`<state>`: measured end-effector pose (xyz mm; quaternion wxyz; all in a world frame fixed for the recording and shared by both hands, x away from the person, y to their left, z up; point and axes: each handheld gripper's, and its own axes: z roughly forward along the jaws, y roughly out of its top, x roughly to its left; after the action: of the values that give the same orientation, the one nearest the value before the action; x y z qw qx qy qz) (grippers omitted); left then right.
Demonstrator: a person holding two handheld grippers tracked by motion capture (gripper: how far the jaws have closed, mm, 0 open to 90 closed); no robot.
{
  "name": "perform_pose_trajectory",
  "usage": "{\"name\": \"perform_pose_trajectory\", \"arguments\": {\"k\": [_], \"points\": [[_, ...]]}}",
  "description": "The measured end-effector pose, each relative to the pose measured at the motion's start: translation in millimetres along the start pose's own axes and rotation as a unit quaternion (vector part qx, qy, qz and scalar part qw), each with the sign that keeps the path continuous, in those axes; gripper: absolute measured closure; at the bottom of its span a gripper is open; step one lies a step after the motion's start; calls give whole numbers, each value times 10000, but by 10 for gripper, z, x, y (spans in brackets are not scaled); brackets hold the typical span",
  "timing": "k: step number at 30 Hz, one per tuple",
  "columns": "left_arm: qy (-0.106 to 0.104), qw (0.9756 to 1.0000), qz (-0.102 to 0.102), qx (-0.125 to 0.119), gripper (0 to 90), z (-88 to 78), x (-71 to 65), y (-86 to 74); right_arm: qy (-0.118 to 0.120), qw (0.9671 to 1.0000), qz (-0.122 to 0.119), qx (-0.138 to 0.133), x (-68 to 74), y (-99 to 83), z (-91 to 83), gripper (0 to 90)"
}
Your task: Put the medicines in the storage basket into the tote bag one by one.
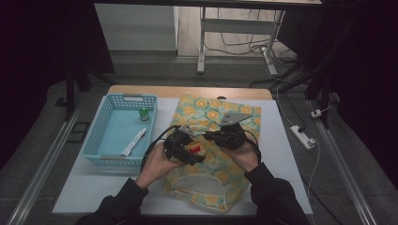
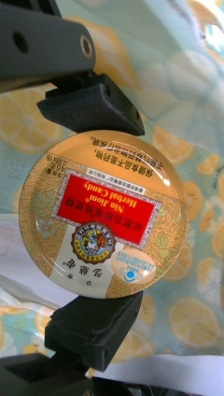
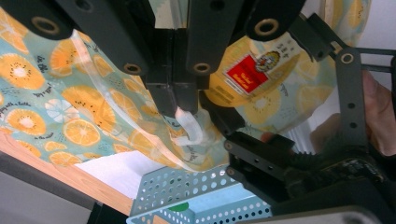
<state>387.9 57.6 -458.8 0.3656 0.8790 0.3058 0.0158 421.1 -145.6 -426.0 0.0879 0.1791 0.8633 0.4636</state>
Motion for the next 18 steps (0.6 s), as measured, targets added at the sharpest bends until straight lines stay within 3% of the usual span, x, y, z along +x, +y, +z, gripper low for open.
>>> {"name": "perform_pose_trajectory", "arguments": {"k": [9,18], "points": [[21,9999,-66,115,202,208,92,58,14,10000,-22,11,17,2,7,900],[321,9993,-133,101,202,338,147,85,33,10000,-33,67,27,-13,32,900]]}}
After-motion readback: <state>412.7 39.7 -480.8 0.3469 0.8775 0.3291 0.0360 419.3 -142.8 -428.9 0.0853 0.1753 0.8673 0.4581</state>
